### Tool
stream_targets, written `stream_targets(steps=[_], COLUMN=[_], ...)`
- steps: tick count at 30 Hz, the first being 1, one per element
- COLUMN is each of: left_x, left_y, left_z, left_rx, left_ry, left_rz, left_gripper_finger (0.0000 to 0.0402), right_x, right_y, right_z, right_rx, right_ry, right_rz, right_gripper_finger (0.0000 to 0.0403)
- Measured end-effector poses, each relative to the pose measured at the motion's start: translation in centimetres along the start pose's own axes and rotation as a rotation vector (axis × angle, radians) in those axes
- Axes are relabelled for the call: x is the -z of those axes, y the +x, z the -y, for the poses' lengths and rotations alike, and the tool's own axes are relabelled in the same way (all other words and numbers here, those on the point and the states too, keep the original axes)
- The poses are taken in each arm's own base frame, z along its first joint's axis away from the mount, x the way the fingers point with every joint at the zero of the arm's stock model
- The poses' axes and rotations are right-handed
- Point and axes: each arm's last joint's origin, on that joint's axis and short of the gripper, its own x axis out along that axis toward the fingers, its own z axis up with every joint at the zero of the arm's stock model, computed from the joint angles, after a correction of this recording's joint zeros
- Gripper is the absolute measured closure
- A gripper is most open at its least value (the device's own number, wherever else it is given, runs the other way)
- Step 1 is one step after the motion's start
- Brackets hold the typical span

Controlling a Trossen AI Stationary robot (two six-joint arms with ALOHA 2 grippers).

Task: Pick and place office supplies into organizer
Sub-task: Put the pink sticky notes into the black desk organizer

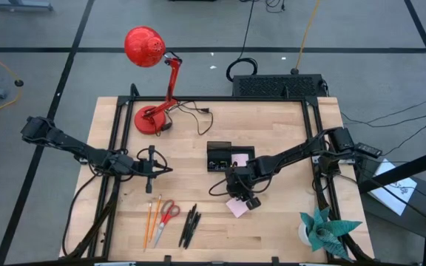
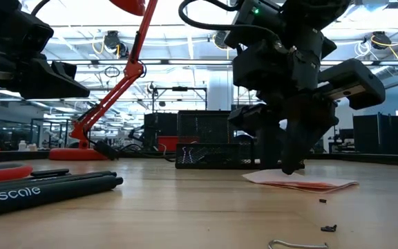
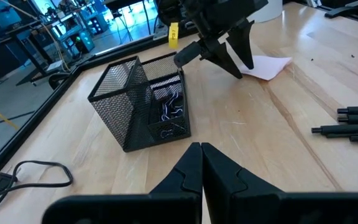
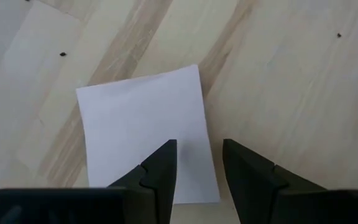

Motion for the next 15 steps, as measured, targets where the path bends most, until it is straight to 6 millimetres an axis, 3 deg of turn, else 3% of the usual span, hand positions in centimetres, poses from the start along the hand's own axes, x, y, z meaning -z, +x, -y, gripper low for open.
stream_targets(steps=[7, 15], left_x=[0.0, 0.0], left_y=[0.0, 0.0], left_z=[0.0, 0.0], left_rx=[0.0, 0.0], left_ry=[-0.001, 0.001], left_rz=[0.0, 0.0], left_gripper_finger=[0.0396, 0.0396], right_x=[0.18, 0.22], right_y=[0.13, 0.16], right_z=[-0.62, -0.73], right_rx=[0.037, 0.037], right_ry=[-0.037, -0.04], right_rz=[-0.047, -0.053], right_gripper_finger=[0.0284, 0.0369])
